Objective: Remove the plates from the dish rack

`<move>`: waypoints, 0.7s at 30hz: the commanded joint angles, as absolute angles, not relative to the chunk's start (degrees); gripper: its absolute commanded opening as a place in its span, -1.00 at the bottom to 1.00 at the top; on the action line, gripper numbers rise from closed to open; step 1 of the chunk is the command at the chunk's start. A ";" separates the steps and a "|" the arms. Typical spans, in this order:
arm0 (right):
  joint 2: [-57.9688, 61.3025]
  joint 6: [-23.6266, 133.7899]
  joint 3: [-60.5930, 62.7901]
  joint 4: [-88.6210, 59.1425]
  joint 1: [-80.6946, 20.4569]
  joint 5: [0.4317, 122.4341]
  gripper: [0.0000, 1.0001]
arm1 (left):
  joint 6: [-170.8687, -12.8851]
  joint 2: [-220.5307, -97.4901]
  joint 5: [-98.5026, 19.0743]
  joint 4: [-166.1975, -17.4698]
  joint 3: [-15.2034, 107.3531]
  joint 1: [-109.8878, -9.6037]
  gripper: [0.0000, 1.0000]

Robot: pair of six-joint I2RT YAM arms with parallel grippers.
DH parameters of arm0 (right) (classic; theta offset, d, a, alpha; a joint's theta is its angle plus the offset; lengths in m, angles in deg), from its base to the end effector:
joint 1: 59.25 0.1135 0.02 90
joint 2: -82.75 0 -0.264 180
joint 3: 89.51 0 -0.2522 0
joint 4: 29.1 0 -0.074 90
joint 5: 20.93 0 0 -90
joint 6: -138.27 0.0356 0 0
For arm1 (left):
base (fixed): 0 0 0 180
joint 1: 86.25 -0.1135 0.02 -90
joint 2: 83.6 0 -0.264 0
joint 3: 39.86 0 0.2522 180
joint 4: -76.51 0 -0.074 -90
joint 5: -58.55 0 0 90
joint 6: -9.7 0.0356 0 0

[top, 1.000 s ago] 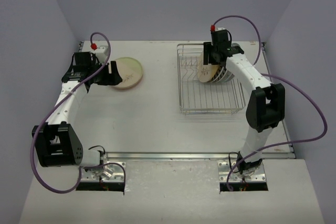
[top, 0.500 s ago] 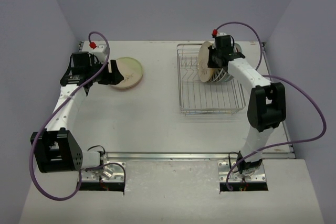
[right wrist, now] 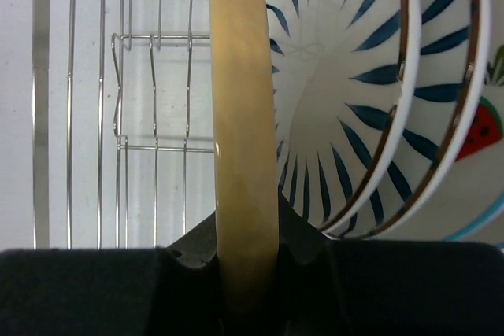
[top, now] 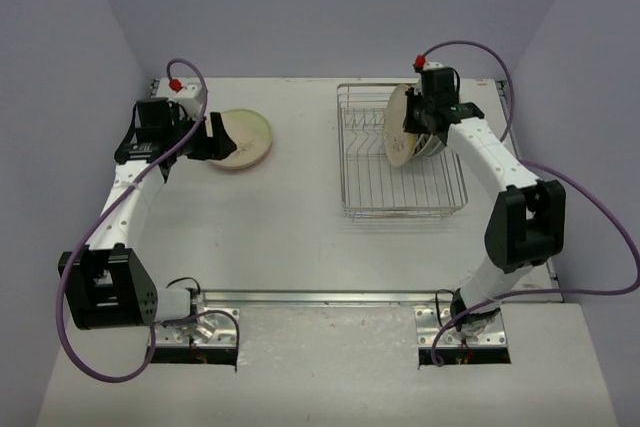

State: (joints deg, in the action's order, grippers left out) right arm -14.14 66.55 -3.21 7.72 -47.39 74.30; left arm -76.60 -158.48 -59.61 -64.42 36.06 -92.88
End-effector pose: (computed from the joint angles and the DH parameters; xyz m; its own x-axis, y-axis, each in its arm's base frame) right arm 0.3797 0.0764 0.2912 -0.6402 0.1847 -0.7457 0.0679 0.9805 0.1846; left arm 0.2863 0.0164 0.3080 -0.5934 -0.0117 -0.8048 0.3064 0.9213 -0.2393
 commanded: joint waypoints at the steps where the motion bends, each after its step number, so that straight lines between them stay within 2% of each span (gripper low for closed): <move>1: -5.30 66.07 -7.58 0.56 -46.85 71.06 -1.00 | -78.15 -156.95 -61.51 -67.23 41.23 -92.31 0.50; 3: -3.32 65.58 -7.64 0.05 -46.94 69.44 -1.00 | -78.97 -156.65 -63.68 -67.23 42.45 -92.31 0.58; 12: 2.85 71.72 -6.71 -0.83 -46.88 53.20 -1.00 | -91.68 -155.06 -87.39 -78.54 39.40 -92.31 0.62; 15: 2.94 75.83 -6.25 -1.79 -46.94 40.80 -1.00 | -98.74 -155.09 -92.64 -85.11 36.50 -92.10 0.62; 19: 2.97 88.32 -0.39 -12.05 -46.78 22.55 -1.00 | -101.86 -154.82 -95.13 -87.72 34.14 -91.46 0.61; 21: 2.73 93.34 1.87 -17.40 -46.46 17.75 -1.00 | -102.09 -154.23 -96.26 -88.18 32.89 -91.05 0.61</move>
